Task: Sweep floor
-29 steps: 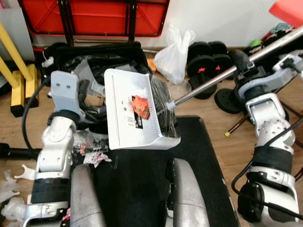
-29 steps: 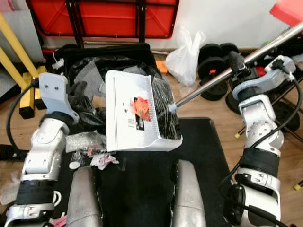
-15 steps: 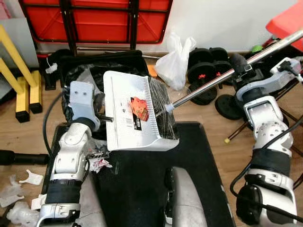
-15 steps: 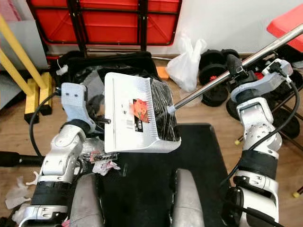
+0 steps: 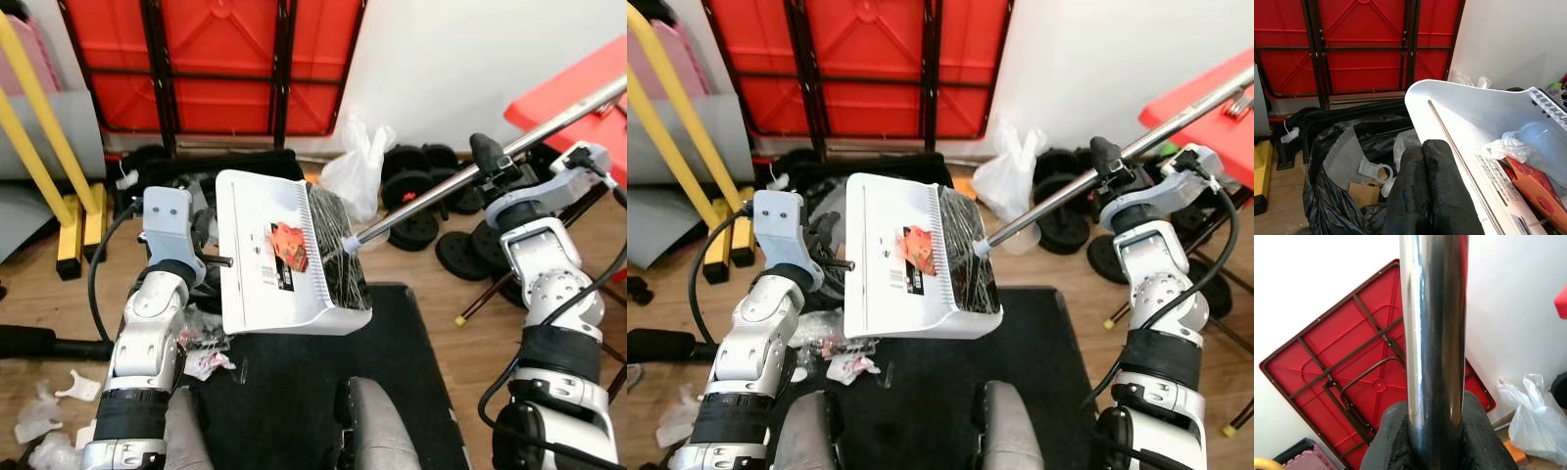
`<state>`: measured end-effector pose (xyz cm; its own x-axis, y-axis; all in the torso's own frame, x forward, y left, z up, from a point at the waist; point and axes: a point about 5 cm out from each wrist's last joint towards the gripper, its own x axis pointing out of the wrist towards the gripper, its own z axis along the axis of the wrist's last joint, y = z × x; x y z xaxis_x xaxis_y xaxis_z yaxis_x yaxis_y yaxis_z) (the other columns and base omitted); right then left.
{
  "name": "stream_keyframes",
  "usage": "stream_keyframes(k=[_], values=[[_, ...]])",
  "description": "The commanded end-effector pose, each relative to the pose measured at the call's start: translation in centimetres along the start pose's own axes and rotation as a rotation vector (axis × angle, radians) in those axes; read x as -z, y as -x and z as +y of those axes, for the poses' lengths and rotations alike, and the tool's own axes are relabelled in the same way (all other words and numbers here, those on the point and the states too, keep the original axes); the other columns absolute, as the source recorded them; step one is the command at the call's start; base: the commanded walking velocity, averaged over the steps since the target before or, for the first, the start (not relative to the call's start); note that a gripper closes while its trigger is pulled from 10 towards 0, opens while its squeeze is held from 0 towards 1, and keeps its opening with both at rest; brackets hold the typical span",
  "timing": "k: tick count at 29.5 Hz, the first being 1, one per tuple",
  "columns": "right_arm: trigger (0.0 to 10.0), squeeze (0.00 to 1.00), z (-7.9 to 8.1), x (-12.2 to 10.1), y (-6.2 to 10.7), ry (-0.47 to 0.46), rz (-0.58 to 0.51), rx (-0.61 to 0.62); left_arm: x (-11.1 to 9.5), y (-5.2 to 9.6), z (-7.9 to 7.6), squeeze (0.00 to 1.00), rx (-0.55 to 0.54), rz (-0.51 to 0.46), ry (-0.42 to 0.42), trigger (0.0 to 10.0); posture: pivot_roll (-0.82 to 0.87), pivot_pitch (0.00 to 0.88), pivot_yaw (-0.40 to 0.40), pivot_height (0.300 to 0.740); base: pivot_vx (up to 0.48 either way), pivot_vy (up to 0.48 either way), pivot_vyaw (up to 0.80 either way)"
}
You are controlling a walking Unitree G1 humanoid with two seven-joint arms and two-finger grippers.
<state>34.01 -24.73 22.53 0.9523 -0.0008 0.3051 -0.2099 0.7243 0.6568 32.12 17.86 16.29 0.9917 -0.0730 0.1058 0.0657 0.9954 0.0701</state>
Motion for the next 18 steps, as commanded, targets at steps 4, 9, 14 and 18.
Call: stream_keyframes(k=[4, 9, 14, 18], values=[[10.0, 0.00, 0.6, -0.6, 0.3, 0.000, -0.035, -0.025, 1.2, 0.6, -0.4, 0.00, -0.010, 0.027, -0.037, 10.0, -0.15, 0.066, -0.161, 0.662, 0.000, 0.000, 0.00], [10.0, 0.00, 0.5, -0.2, 0.4, -0.001, -0.026, -0.022, 1.5, 1.0, -1.0, 0.00, 0.004, 0.041, -0.023, 10.0, -0.14, 0.064, -0.166, 0.682, 0.000, 0.000, 0.00], [10.0, 0.00, 0.5, 0.3, 0.6, -0.003, -0.010, -0.020, 1.7, 1.2, -1.8, 0.00, 0.026, 0.050, -0.016, 10.0, -0.15, 0.064, -0.165, 0.697, 0.000, 0.000, 0.00], [10.0, 0.00, 0.5, 1.0, 0.9, -0.007, 0.007, -0.016, 1.9, 1.5, -2.3, 0.00, 0.051, 0.057, -0.025, 10.0, -0.15, 0.061, -0.162, 0.712, 0.000, 0.000, 0.00]])
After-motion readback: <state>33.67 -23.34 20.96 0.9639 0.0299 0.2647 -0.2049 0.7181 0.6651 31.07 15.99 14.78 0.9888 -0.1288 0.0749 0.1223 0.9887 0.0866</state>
